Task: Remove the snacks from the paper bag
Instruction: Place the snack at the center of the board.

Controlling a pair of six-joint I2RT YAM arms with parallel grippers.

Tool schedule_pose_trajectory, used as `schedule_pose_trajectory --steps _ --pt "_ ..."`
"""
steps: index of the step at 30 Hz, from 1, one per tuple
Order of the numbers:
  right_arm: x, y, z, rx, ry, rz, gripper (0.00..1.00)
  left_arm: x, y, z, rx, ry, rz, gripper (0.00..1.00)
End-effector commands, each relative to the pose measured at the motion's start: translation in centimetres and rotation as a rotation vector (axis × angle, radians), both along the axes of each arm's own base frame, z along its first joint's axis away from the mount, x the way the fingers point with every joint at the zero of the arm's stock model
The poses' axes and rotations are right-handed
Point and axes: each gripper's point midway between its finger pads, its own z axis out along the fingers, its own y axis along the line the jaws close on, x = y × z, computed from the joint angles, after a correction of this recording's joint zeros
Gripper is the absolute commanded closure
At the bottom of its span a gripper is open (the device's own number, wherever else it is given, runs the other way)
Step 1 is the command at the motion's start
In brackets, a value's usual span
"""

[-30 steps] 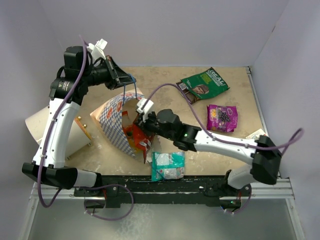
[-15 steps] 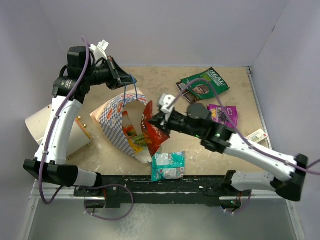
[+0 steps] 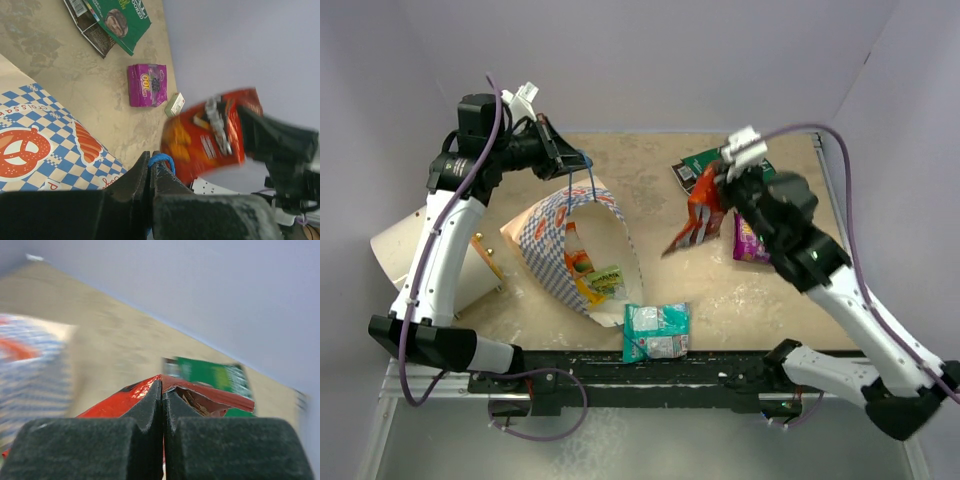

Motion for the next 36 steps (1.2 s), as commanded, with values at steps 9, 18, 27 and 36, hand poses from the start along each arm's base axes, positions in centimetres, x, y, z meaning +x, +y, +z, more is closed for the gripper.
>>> schedule_pose_trajectory --steps 9,18,27,36 --pt "24.0 -17.7 -2.8 -0.304 -0.136 -0.513 1.0 1.0 -0.1 -0.1 0.003 -0.006 -0.025 1.0" --pt "33.0 -22.9 -7.3 -0.854 -0.135 -0.392 1.0 1.6 -0.6 -1.1 -0.007 0.041 -0.044 1.0" --pt "33.5 -15.0 -14.7 -0.963 -0.082 -0.208 1.0 2.2 -0.7 -1.3 -0.002 0.051 -0.053 1.0" --pt "29.4 -7.0 -20.1 -0.486 0.19 -0.141 0.71 2.6 -0.8 -1.1 -0.013 0.034 -0.054 1.0"
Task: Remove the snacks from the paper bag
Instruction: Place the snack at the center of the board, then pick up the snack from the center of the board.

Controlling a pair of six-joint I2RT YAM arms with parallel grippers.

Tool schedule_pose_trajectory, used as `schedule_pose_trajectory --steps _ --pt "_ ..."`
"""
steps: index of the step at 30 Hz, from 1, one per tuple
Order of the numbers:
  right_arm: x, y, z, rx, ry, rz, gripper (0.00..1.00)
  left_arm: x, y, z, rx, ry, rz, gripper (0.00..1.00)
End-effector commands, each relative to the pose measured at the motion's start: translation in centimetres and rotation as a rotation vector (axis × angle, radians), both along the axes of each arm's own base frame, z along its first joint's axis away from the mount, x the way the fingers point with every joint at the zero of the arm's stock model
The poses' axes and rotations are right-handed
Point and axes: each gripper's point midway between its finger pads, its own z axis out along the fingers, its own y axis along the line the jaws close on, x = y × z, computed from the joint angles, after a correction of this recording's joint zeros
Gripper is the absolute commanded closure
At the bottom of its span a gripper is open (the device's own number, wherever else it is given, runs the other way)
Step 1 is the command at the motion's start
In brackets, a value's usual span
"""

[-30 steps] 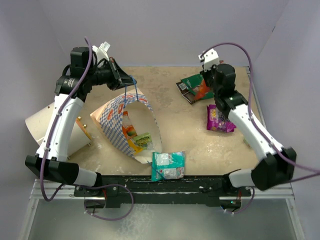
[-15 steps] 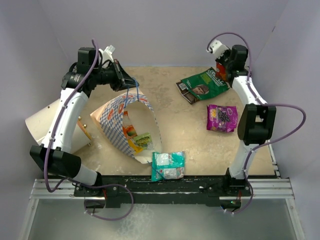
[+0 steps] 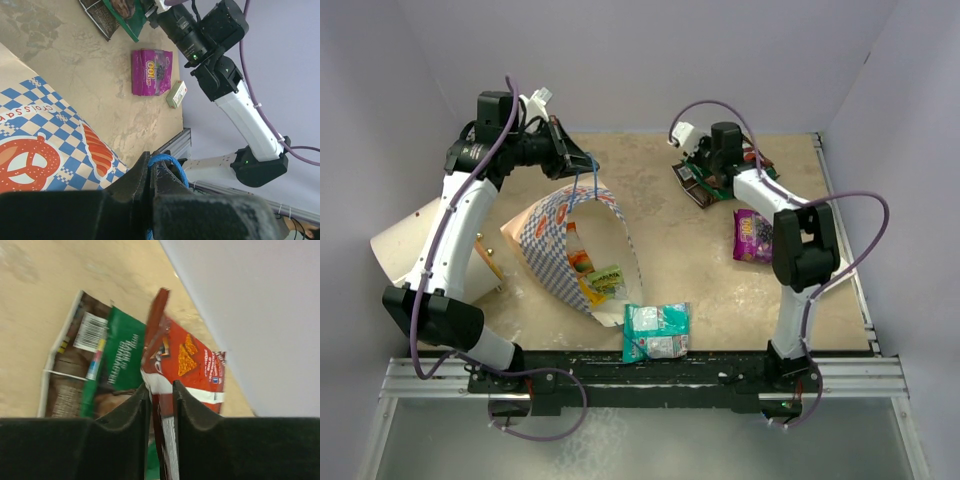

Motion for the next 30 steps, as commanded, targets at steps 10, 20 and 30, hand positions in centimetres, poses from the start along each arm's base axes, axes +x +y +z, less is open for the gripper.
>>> schedule_pose_trajectory --steps 10,20,30 --pt "-14.0 5.1 7.0 0.797 0.4 -0.178 0.27 1.0 -0.1 2.6 -0.041 -0.15 -0.003 1.0" --pt "-34.7 9.6 0.3 1.011 0.845 -0.078 0.16 0.7 0.0 2.9 -0.044 -0.176 -0.008 1.0" --pt "-38.6 8.1 -8.0 0.95 1.046 -0.445 0.15 0.0 0.2 2.3 -0.032 -0.158 -0.012 1.0"
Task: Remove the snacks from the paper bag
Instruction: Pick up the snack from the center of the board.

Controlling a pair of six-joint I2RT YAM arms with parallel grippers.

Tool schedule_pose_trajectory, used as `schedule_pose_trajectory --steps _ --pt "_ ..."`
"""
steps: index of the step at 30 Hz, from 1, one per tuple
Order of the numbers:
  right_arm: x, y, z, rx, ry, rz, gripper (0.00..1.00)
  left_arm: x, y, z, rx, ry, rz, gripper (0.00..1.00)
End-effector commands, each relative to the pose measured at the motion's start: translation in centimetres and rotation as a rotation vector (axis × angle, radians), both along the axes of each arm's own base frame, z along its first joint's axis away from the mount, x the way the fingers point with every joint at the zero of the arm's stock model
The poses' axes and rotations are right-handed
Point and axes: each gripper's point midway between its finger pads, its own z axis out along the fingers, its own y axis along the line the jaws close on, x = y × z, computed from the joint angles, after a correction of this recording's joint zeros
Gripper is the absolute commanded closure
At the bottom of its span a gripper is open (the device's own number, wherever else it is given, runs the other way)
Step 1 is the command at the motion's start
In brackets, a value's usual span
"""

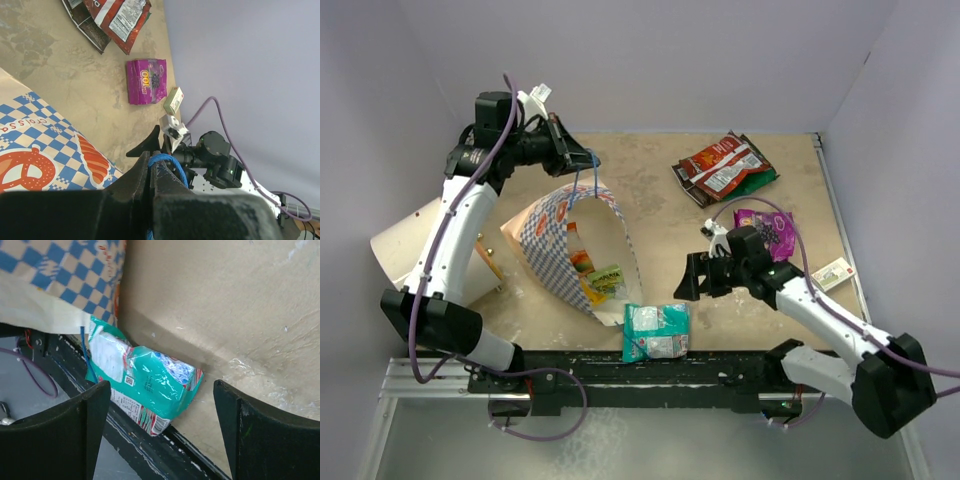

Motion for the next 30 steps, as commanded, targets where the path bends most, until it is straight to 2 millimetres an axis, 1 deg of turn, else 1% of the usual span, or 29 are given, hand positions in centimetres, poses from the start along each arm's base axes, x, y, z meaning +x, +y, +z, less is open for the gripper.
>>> schedule_pose_trajectory --steps 1,4,7,8,10,14,19,22,23,24,25,26,28,30 --pt "-0.1 -0.6 -3.5 -0.075 0.176 -0.113 0.15 -0.5 0.4 1.5 -0.01 -0.076 -0.002 1.0" --pt "-0.6 -0.1 -5.8 -0.081 0.245 -0.092 0.15 -0.6 0.3 1.1 -0.018 -0.06 -0.002 1.0" --pt "-0.8 0.3 -7.0 -0.068 0.266 -0.079 0.19 -0.6 0.2 1.0 -0.026 -0.057 -0.006 1.0" --pt "-1.1 0.5 -7.3 -0.054 0.279 -0.068 0.2 -0.6 0.2 1.2 -0.026 -0.06 -0.007 1.0" --pt "-1.7 1.0 -7.6 -0.032 0.303 -0.042 0.24 -0.7 0.2 1.2 -0.025 -0.059 -0.008 1.0" --pt "-3.1 1.6 -7.9 0.008 0.35 0.005 0.28 -0.7 0.2 1.3 -0.028 -0.059 -0.011 1.0" --pt "-3.8 2.2 -7.6 0.057 0.352 0.031 0.38 -0.8 0.1 1.1 -0.029 -0.051 -0.016 1.0" --pt "-3.8 2.7 -7.2 0.1 0.339 0.042 0.54 -1.0 0.1 1.1 -0.031 -0.048 -0.026 1.0" --pt "-3.7 2.8 -7.2 0.109 0.333 0.047 0.61 -1.1 0.1 1.2 -0.031 -0.049 -0.027 1.0" --pt "-3.6 2.9 -7.1 0.114 0.326 0.048 0.71 -1.1 0.1 1.2 -0.032 -0.047 -0.028 1.0" --pt "-3.3 3.0 -6.8 0.114 0.312 0.046 0.76 -1.3 0.0 1.2 -0.034 -0.046 -0.031 1.0" --pt "-3.0 3.1 -6.4 0.119 0.292 0.041 0.83 -1.4 0.0 1.4 -0.037 -0.049 -0.035 1.0" --pt "-1.9 3.5 -4.5 0.151 0.217 0.04 0.92 -1.6 -0.1 2.0 -0.046 -0.067 -0.045 1.0" --pt "-0.4 4.1 -1.0 0.207 0.101 0.033 1.0 -1.9 -0.2 3.0 -0.061 -0.095 -0.052 1.0"
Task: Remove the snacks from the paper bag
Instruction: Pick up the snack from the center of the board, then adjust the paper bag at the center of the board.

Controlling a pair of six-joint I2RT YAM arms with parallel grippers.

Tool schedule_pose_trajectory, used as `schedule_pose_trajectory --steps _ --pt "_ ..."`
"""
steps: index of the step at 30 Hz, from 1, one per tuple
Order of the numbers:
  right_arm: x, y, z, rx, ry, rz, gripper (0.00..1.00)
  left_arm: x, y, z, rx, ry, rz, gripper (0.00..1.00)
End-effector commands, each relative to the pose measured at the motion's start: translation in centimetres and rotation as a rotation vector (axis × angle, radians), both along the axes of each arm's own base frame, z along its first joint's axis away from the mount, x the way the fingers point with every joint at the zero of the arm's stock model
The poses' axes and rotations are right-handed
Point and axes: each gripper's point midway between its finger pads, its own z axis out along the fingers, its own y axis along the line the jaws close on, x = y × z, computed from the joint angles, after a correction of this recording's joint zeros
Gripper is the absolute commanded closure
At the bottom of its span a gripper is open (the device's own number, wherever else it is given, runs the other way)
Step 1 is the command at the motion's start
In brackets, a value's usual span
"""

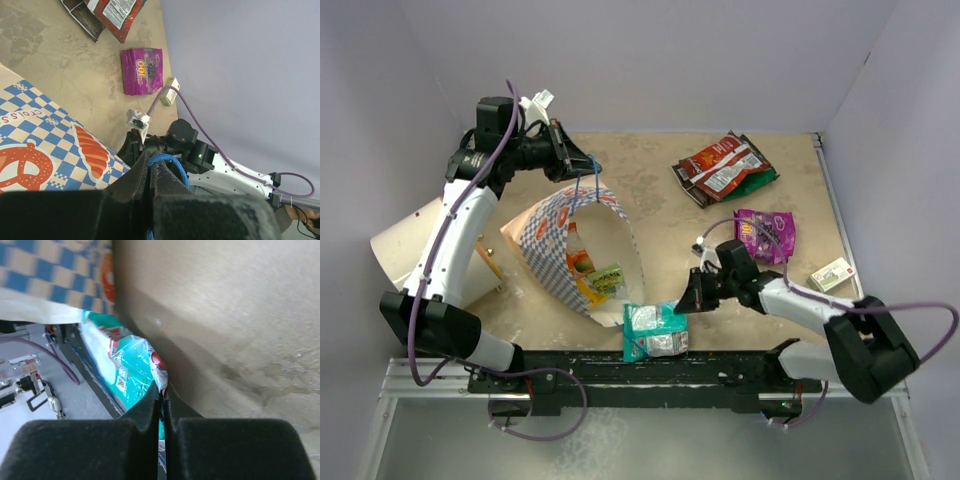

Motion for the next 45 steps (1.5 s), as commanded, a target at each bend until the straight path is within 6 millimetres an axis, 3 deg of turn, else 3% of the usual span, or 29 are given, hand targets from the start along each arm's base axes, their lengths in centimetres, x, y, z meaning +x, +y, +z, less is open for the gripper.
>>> schedule_pose_trajectory --steps 1,4,9,16,22,29,33,36,39,41,43,45 --pt "3.3 1.9 7.6 0.146 -0.251 -0.019 1.0 -1.0 0.0 4.4 -0.056 -0.136 -0.022 1.0" --pt "5.1 2.8 12.7 0.218 -0.377 -0.04 1.0 -1.4 0.1 6.3 -0.071 -0.181 -0.02 1.0" --pt "7.5 3.4 18.4 0.241 -0.507 -0.053 1.0 -1.3 0.4 9.1 -0.106 -0.231 0.017 1.0" --pt "10.9 2.9 26.0 0.138 -0.712 -0.047 1.0 0.1 2.5 11.3 -0.147 -0.249 0.102 1.0" --pt "12.8 2.0 29.0 0.061 -0.802 -0.076 1.0 0.4 2.0 10.5 -0.21 -0.19 0.061 1.0" --pt "14.7 1.2 30.0 -0.021 -0.855 -0.118 1.0 1.2 0.6 13.2 -0.368 -0.187 0.006 1.0" --pt "15.1 1.4 31.7 -0.009 -0.902 -0.115 1.0 0.4 -1.9 15.2 -0.414 -0.186 -0.055 1.0" --pt "15.2 1.4 33.9 0.001 -0.953 -0.106 1.0 -0.3 -1.5 15.7 -0.406 -0.187 -0.034 1.0" --pt "15.1 1.3 35.1 -0.002 -0.989 -0.09 1.0 -0.7 1.0 13.4 -0.368 -0.147 0.023 1.0" --pt "15.1 1.4 35.6 -0.001 -1.028 -0.067 1.0 -0.9 3.2 10.0 -0.326 -0.09 0.066 1.0" --pt "14.8 1.9 35.7 0.025 -1.038 -0.04 1.0 -0.5 6.4 5.0 -0.269 0.019 0.145 1.0" --pt "14.7 2.3 35.8 0.042 -1.039 -0.021 1.0 -0.1 9.5 2.8 -0.206 0.016 0.216 1.0"
